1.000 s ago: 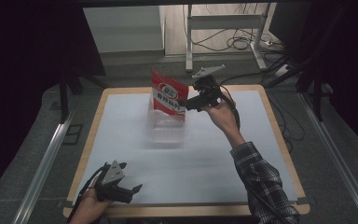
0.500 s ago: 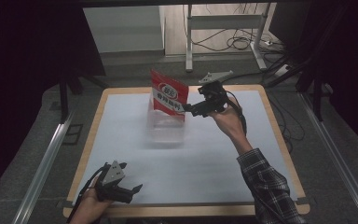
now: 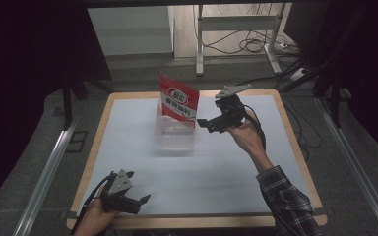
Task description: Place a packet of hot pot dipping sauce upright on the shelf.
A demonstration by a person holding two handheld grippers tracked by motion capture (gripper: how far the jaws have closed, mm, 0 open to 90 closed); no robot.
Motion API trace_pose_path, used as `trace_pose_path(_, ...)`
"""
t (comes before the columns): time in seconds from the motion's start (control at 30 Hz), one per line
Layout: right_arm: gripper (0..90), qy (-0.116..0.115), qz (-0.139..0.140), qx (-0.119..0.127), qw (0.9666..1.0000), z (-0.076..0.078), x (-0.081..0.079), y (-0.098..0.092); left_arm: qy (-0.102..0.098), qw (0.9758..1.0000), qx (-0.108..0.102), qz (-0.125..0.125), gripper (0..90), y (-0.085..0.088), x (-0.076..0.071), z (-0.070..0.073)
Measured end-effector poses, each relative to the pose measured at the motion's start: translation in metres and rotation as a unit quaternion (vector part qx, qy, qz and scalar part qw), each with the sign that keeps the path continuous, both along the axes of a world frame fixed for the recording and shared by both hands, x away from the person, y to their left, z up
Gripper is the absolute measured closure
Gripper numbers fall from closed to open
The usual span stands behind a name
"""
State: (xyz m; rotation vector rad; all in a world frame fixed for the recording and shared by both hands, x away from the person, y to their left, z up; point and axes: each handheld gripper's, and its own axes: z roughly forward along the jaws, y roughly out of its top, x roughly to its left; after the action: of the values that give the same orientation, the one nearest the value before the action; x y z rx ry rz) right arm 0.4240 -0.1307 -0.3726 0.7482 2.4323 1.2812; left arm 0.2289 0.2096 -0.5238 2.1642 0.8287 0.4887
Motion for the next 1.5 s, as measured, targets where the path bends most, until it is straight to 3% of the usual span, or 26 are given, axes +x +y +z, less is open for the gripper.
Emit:
trace_pose_path(0.3,0.0,0.001,-0.005,-0.001,1.0000,-0.008,-0.011,-0.007,0.001,1.0000,-0.002,0.001,4.9,0.000,0.000,0.000)
trace_pose_path(0.5,0.0,-0.006,-0.012,-0.016,0.9998,-0.016,-0.020,-0.012,0.001,1.0000,-0.003,0.002,4.9,0.000,0.000,0.000)
trace_pose_path(1.17,0.0,0.001,-0.030,-0.019,0.9994,-0.044,-0.049,-0.038,0.002,0.9999,-0.012,-0.001,4.6,0.002,0.000,0.000)
trace_pose_path(1.5,0.0,-0.007,-0.049,-0.023,0.9985,-0.046,-0.064,-0.055,0.000,0.9998,-0.020,-0.002,4.0,0.003,-0.001,0.000)
